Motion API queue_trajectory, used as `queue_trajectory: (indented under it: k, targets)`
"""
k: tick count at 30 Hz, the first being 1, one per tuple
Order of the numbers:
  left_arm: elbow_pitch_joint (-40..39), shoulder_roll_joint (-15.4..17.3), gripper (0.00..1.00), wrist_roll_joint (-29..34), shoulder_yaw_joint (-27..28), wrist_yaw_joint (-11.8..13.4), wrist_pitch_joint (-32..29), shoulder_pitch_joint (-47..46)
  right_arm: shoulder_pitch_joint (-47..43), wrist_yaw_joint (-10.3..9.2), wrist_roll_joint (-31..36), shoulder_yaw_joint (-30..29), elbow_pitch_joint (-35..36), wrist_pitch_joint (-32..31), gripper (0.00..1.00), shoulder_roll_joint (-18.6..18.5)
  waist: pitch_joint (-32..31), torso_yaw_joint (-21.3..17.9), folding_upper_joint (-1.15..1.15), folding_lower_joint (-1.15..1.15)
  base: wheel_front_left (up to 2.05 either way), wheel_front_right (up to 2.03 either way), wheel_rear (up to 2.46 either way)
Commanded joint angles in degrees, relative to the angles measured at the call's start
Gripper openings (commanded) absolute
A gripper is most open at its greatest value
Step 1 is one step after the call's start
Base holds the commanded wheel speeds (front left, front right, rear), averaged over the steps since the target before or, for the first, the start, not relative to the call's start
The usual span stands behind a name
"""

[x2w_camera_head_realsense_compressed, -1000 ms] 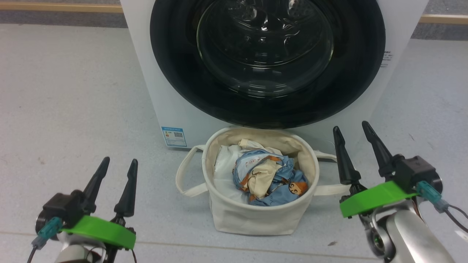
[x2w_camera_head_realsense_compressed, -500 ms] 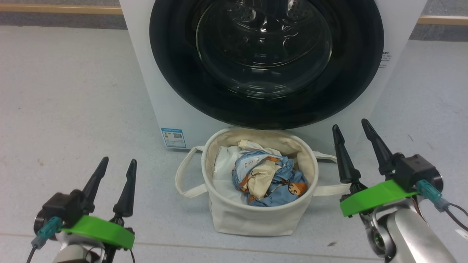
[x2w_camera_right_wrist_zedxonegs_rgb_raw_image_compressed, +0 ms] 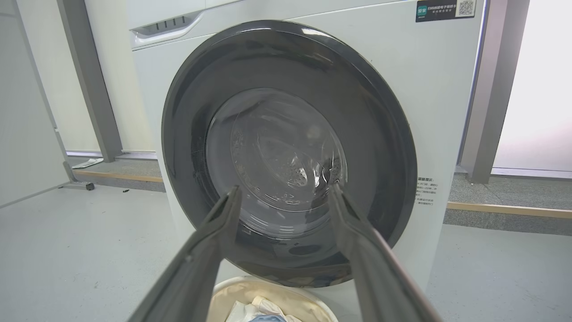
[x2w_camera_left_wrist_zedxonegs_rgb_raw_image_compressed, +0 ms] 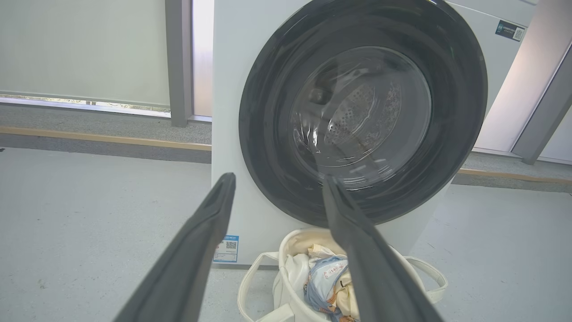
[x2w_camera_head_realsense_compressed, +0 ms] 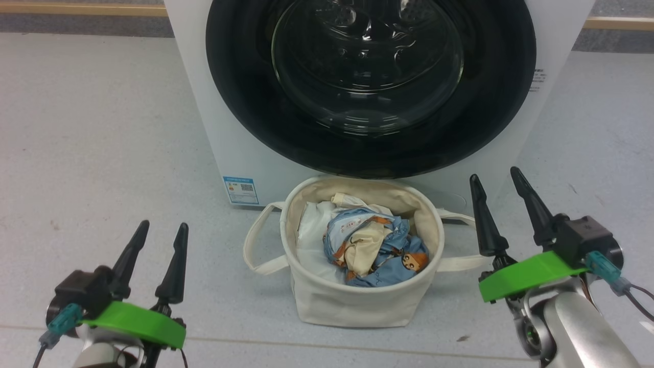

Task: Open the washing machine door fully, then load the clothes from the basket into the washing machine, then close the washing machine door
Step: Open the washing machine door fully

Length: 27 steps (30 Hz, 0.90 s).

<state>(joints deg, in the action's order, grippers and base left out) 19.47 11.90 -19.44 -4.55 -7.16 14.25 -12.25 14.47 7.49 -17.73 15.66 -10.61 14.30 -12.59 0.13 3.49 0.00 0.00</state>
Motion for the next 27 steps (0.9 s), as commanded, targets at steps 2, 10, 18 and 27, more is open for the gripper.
queue_trajectory:
  k: [2, 10, 18, 27]
  targets:
    - [-1.5, 1.8, 1.0, -0.6, 1.9, -0.3, 0.7, -3.1, 1.4, 0.0, -0.1, 0.4, 1.6, 0.7, 1.0, -0.2, 0.1, 0.1, 0.0, 0.0, 0.0, 0.0, 0.0]
    - [-0.8, 1.5, 1.0, -0.5, 2.0, -0.3, 0.7, -3.2, 1.5, 0.0, -0.2, 0.4, 1.7, 0.7, 1.0, -0.4, 0.1, 0.2, 0.0, 0.0, 0.0, 0.0, 0.0]
    - [-0.8, 1.3, 1.0, 0.3, 1.9, -0.3, 0.7, -3.1, 1.5, 0.0, -0.3, 0.5, 1.7, 0.7, 1.0, -0.6, -0.1, 0.3, 0.0, 0.0, 0.75, -0.1, -0.65]
    - [-0.3, 1.2, 1.0, 1.2, 1.1, -0.3, 0.7, -3.2, 1.8, 0.0, -0.7, 1.0, 1.7, 0.7, 1.0, -0.9, -0.1, 0.4, 0.0, 0.0, 1.59, 0.4, -1.99]
